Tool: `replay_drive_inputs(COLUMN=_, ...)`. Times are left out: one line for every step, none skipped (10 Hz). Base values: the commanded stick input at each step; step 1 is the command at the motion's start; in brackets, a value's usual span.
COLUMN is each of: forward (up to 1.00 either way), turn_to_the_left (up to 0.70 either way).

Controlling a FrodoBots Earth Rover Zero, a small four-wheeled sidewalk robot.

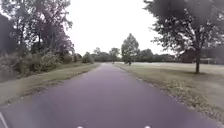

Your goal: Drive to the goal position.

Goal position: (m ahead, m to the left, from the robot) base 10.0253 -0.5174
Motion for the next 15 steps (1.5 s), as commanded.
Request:
replay_drive_inputs(forward=0.70, turn_to_the_left=0.00)
replay_drive_inputs(forward=0.70, turn_to_the_left=0.00)
replay_drive_inputs(forward=0.70, turn_to_the_left=0.00)
replay_drive_inputs(forward=0.70, turn_to_the_left=0.00)
replay_drive_inputs(forward=0.70, turn_to_the_left=0.00)
replay_drive_inputs(forward=0.70, turn_to_the_left=0.00)
replay_drive_inputs(forward=0.70, turn_to_the_left=0.00)
replay_drive_inputs(forward=0.70, turn_to_the_left=0.00)
replay_drive_inputs(forward=0.70, turn_to_the_left=0.00)
replay_drive_inputs(forward=0.70, turn_to_the_left=0.00)
replay_drive_inputs(forward=0.70, turn_to_the_left=0.00)
replay_drive_inputs(forward=0.70, turn_to_the_left=0.00)
replay_drive_inputs(forward=0.70, turn_to_the_left=0.00)
replay_drive_inputs(forward=0.70, turn_to_the_left=0.00)
replay_drive_inputs(forward=0.70, turn_to_the_left=0.00)
